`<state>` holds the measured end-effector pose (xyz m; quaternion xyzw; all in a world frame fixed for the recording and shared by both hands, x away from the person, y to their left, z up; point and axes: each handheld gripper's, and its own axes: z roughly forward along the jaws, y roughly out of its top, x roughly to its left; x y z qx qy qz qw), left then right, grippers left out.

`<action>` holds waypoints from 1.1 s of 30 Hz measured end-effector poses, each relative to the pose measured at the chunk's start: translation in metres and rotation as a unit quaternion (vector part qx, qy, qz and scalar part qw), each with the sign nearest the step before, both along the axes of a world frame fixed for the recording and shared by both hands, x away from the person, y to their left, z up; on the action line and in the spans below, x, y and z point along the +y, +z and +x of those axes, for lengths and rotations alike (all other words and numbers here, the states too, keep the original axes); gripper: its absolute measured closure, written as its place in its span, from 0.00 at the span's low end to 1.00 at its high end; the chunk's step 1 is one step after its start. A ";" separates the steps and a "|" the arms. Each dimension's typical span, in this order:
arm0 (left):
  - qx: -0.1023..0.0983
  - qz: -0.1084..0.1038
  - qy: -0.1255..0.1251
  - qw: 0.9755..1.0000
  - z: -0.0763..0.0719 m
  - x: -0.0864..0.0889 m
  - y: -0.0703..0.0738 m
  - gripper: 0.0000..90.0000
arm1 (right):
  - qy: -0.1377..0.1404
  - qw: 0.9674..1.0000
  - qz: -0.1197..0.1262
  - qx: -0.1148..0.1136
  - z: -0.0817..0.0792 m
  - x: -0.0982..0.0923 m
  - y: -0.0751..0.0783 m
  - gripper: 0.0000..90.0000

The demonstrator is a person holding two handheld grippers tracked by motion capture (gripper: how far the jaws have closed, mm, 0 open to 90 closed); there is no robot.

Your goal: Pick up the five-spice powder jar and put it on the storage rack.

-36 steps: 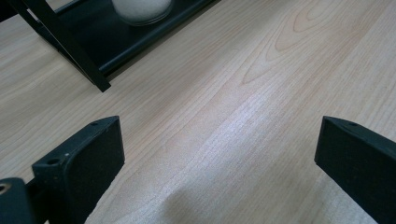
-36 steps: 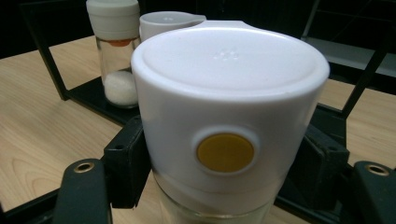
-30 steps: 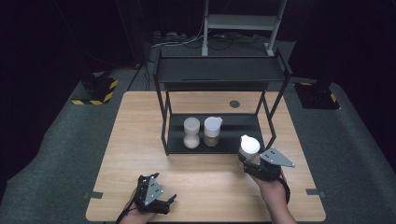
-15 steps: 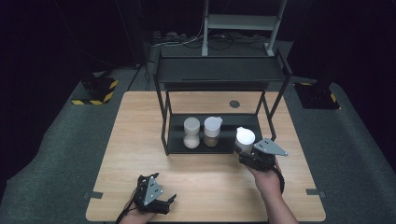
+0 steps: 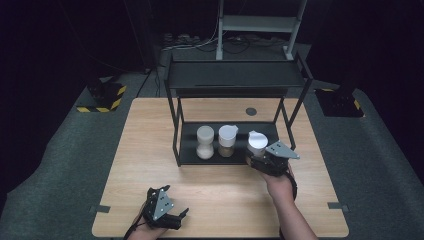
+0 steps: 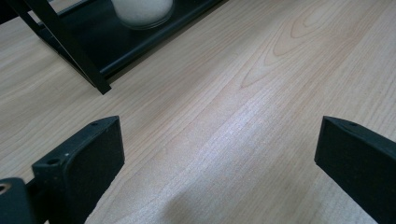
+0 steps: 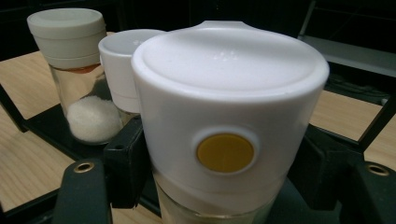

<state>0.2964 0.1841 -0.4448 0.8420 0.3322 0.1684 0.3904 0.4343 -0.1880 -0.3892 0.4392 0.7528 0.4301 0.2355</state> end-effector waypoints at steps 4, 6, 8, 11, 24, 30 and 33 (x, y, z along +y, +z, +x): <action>0.000 -0.001 -0.001 1.000 0.000 0.000 0.000 0.02 | -0.002 1.000 -0.003 -0.001 0.006 0.003 -0.002 0.34; 0.000 -0.002 0.000 1.000 0.000 0.001 0.000 0.02 | -0.003 1.000 -0.004 -0.001 0.009 0.005 -0.004 0.34; -0.001 -0.004 0.000 1.000 0.000 0.001 0.000 0.02 | -0.006 1.000 -0.005 0.000 0.012 0.005 -0.005 0.34; -0.001 -0.006 0.000 1.000 0.000 0.001 0.000 0.02 | -0.010 1.000 -0.007 0.000 0.018 0.006 -0.008 0.34; -0.005 -0.007 0.000 1.000 -0.001 0.002 0.001 0.02 | -0.020 1.000 -0.007 0.006 0.032 0.010 -0.016 0.34; -0.005 -0.009 0.000 1.000 -0.001 0.002 0.001 0.02 | -0.023 1.000 -0.007 0.008 0.035 0.009 -0.020 0.34; -0.005 -0.009 0.000 1.000 -0.001 0.002 0.001 0.02 | -0.025 1.000 -0.006 0.011 0.037 0.009 -0.023 0.34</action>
